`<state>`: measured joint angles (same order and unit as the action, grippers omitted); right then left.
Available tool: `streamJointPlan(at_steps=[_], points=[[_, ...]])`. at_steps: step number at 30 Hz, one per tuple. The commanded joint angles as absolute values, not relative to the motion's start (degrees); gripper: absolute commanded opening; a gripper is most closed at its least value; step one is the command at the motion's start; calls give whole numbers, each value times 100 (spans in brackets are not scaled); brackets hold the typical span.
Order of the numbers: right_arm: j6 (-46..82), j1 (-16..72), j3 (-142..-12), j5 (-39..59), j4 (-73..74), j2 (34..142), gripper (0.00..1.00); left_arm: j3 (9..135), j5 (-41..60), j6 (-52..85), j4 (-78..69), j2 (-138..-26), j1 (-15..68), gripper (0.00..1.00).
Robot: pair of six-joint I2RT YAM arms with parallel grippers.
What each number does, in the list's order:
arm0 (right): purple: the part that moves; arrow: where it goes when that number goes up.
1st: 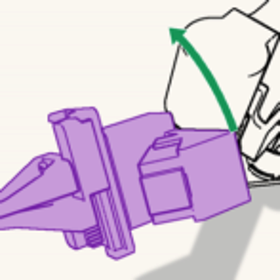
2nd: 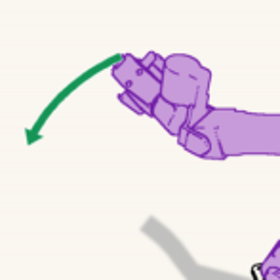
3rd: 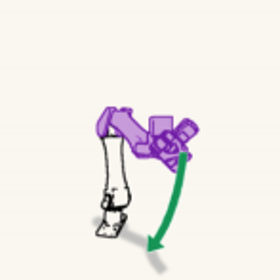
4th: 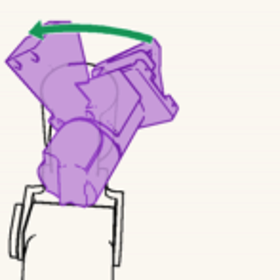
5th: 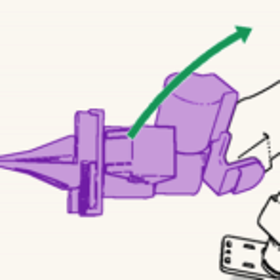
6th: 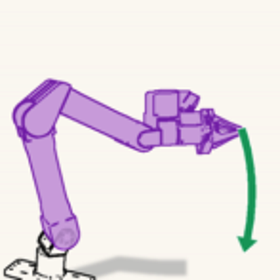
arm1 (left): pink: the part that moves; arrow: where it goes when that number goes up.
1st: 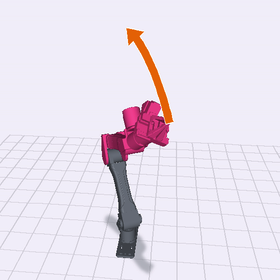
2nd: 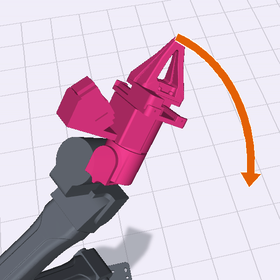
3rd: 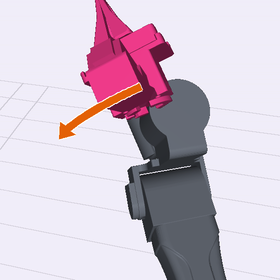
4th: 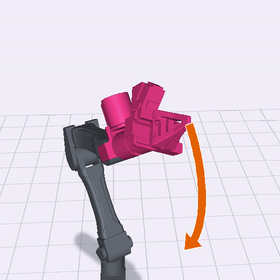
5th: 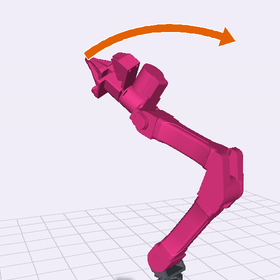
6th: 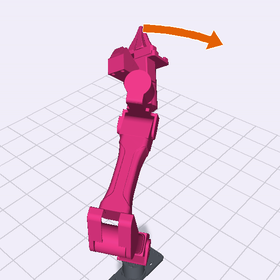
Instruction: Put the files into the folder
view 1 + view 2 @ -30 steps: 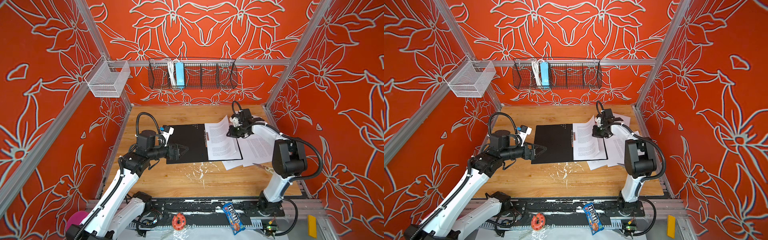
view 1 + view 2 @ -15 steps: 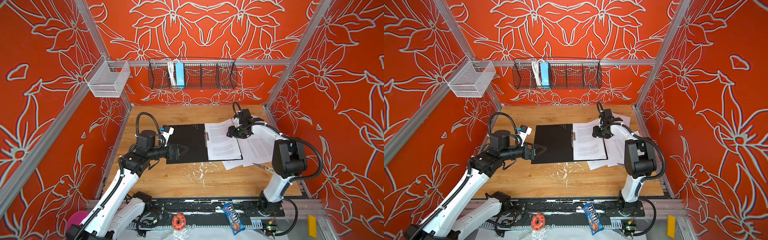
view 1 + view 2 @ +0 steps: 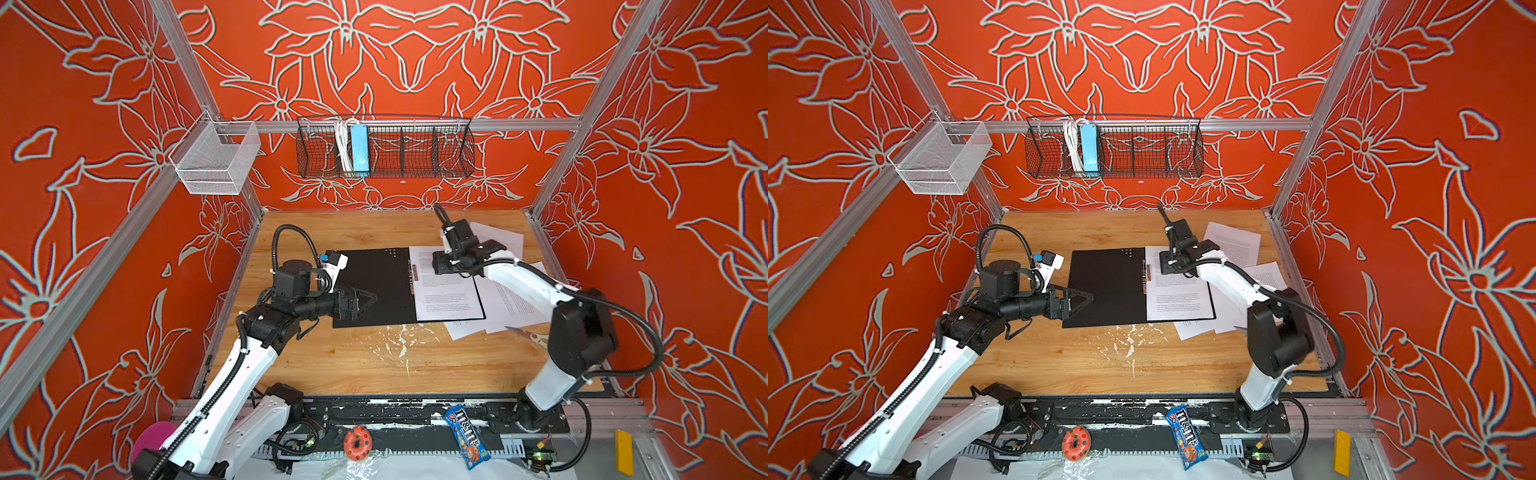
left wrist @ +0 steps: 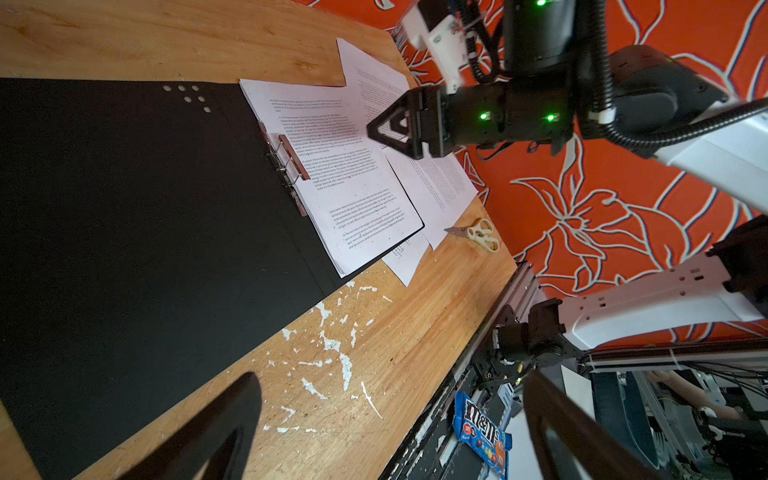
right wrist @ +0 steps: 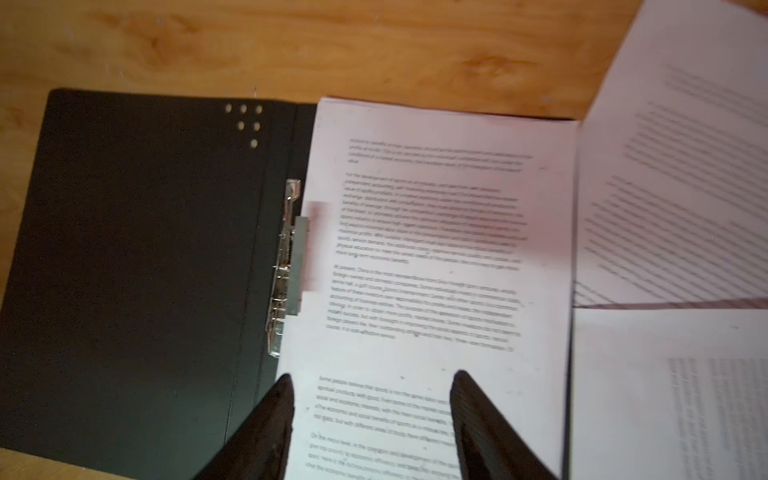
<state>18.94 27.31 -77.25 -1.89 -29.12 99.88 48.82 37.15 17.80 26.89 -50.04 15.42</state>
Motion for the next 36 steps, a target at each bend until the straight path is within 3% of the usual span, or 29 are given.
streamJointPlan(at_steps=[1,21,36], points=[[2251,3029,-8054,-1,-2815,10548,60,4854,3788,1697,2654,-4992,1537,98],[2286,3288,-9077,-177,-3112,11879,33,4852,3771,1679,2663,-4961,1534,98],[2232,3273,-9256,-489,-3307,12163,30,4859,3779,1679,2660,-4966,1531,98]])
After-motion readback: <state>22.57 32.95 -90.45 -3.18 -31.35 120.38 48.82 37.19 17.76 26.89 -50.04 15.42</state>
